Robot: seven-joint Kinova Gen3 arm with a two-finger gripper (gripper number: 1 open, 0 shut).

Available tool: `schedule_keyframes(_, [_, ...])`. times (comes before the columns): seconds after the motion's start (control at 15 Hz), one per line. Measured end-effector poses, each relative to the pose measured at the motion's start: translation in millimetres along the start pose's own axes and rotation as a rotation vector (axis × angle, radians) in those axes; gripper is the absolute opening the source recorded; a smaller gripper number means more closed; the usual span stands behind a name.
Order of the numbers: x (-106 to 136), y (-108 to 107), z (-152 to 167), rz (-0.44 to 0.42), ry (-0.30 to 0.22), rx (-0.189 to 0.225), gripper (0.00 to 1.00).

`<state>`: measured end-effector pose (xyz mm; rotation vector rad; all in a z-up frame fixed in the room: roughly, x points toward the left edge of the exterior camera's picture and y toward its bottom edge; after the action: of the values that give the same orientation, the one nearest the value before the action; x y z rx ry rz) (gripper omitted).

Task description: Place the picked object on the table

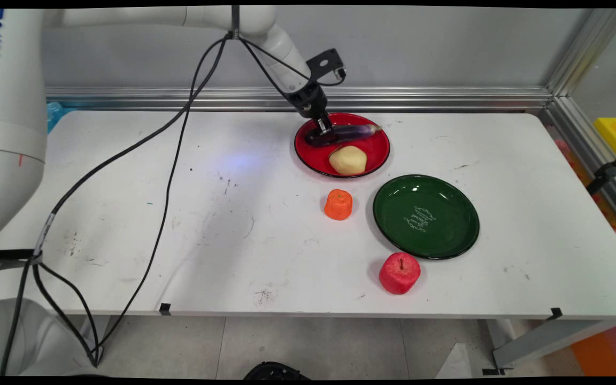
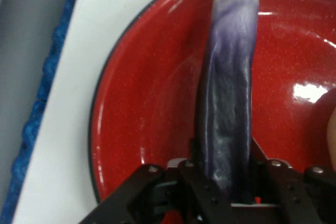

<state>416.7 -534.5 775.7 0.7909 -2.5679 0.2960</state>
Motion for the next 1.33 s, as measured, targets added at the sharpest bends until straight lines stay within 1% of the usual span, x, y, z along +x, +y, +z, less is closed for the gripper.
schedule_keyframes(0.2, [6,2,-23,0.009,0.024,0.028,0.0])
schedule_keyframes(0.33, [8,7,-45,0.004,0.046,0.052,0.0])
schedule_keyframes(0.53, [9,23,-80,0.008,0.079,0.084,0.0])
schedule_keyframes(0.73, [3,46,-111,0.035,0.104,0.095,0.0])
schedule_keyframes(0.87, [-5,70,-129,0.058,0.113,0.085,0.0])
schedule_keyframes(1.0, [-13,94,-141,0.077,0.118,0.064,0.0])
schedule_keyframes(1.33, [-36,164,-160,0.123,0.11,-0.002,0.0])
